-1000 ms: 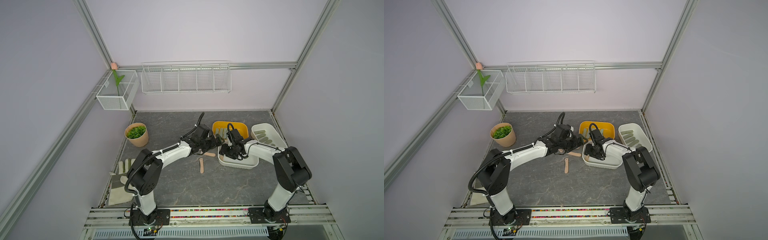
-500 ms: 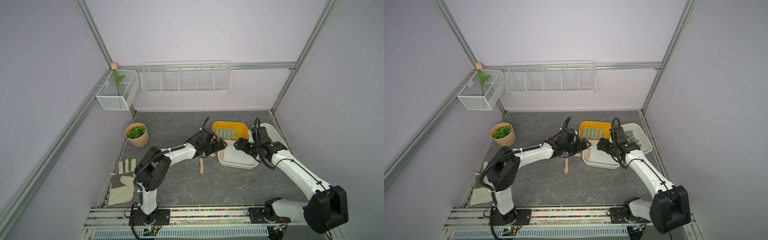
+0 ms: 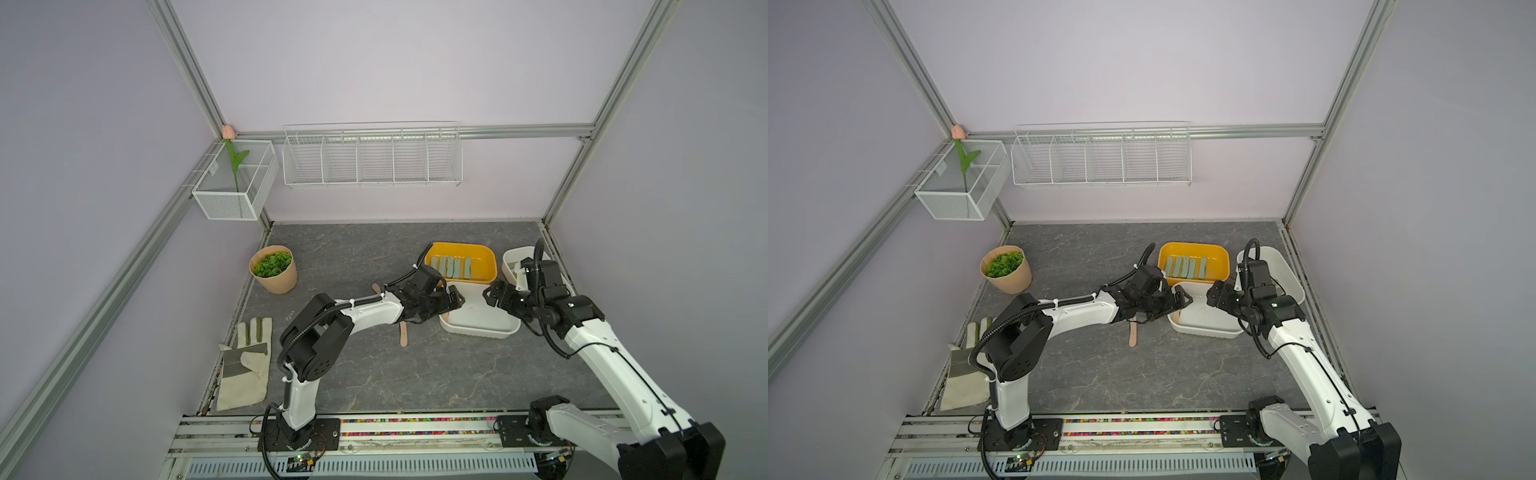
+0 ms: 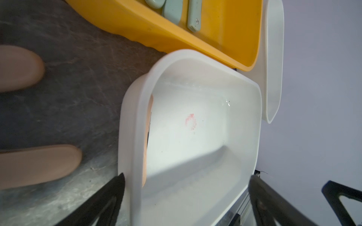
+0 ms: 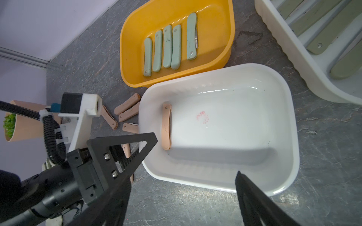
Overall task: Place the fruit knives into the storage box by color
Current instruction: Move the storage box to the center of the board, then pick up the fruit knife from the center of the board.
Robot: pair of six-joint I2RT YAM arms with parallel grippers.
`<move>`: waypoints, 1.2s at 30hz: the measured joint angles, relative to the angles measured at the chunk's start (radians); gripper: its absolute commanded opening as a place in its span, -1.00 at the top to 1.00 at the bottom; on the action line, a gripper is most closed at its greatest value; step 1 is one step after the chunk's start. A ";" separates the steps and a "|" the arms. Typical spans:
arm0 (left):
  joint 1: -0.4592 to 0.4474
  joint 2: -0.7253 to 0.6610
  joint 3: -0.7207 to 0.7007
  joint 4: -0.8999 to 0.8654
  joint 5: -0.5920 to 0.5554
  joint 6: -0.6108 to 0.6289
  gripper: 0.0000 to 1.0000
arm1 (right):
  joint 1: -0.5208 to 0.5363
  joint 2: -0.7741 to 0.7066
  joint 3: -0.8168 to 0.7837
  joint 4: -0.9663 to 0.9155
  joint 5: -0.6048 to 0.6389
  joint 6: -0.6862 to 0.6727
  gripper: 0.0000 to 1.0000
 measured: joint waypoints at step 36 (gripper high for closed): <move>0.458 -0.764 -0.492 -0.170 -0.029 0.059 -0.99 | 0.581 0.573 0.243 0.028 0.121 -0.017 -0.68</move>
